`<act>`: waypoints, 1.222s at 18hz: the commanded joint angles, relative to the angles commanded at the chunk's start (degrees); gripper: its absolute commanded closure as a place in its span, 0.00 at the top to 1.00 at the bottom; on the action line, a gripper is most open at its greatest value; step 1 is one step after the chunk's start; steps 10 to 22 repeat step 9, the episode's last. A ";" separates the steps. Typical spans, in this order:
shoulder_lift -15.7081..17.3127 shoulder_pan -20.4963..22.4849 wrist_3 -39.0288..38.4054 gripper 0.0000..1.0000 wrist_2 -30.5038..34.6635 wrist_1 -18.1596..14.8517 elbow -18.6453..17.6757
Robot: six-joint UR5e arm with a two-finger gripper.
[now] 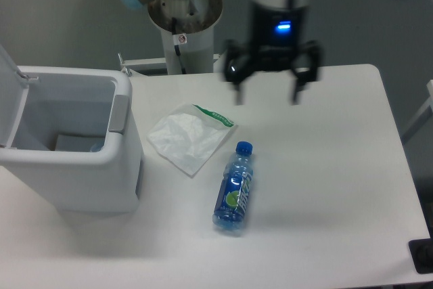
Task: Open the trash can
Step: 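Raise the gripper away from the opened trash can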
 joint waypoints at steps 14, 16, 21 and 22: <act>-9.67 1.60 22.11 1.00 10.98 2.37 -1.32; -9.67 1.60 22.11 1.00 10.98 2.37 -1.32; -9.67 1.60 22.11 1.00 10.98 2.37 -1.32; -9.67 1.60 22.11 1.00 10.98 2.37 -1.32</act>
